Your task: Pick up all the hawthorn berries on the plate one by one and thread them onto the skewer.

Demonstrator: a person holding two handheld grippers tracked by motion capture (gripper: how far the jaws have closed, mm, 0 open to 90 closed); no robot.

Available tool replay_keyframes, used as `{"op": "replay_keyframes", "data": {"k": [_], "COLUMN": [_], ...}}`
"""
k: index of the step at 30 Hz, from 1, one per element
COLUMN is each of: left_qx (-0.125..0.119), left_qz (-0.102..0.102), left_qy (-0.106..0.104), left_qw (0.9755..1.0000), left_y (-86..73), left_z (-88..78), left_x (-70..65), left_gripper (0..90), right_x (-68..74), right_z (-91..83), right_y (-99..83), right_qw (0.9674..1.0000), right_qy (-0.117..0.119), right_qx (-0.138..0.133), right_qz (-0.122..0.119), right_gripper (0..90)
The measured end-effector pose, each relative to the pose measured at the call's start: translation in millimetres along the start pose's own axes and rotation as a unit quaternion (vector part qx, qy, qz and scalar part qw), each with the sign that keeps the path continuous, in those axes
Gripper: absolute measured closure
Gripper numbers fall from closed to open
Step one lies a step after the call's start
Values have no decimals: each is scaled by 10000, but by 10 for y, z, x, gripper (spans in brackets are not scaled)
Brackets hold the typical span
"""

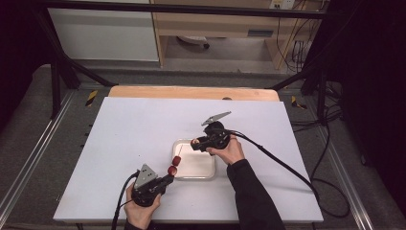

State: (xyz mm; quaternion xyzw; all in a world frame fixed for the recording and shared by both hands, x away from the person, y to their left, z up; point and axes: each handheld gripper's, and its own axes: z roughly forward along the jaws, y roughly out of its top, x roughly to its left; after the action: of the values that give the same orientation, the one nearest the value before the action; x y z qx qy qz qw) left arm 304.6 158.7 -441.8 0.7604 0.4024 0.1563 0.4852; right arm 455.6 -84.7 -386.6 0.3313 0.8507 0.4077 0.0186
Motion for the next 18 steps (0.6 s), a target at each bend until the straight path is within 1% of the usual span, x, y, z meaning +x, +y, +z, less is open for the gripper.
{"op": "replay_keyframes", "data": {"k": [2,3,6,7,10,12,14,16,18], "left_qx": [4,0,-18,-13,-25,-23,-15,3,19], "left_qz": [4,5,25,29,36,29,30,33,6], "left_qy": [-17,-26,-50,-62,-94,-115,-137,-155,-187], "left_qw": [10000,10000,10000,10000,9999,9999,9999,9999,9998], "left_y": [-1,-1,1,2,6,8,10,11,13], "left_z": [8,12,27,33,55,73,95,117,140], "left_x": [-18,-26,-59,-70,-109,-138,-169,-197,-224], "left_gripper": [886,886,887,887,887,886,887,887,887], "right_x": [17,27,46,52,62,71,88,101,112], "right_z": [-51,-77,-156,-182,-255,-293,-317,-334,-347], "right_y": [-49,-76,-148,-169,-222,-255,-279,-300,-314], "right_qw": [9995,9988,9952,9933,9874,9821,9778,9721,9676], "right_qy": [70,116,231,278,294,334,340,404,396], "right_qx": [-241,-370,-749,-874,-1249,-1498,-1697,-1902,-2074], "right_qz": [167,290,583,705,929,1089,1183,1315,1383], "right_gripper": [599,599,599,599,600,600,600,600,600]}}
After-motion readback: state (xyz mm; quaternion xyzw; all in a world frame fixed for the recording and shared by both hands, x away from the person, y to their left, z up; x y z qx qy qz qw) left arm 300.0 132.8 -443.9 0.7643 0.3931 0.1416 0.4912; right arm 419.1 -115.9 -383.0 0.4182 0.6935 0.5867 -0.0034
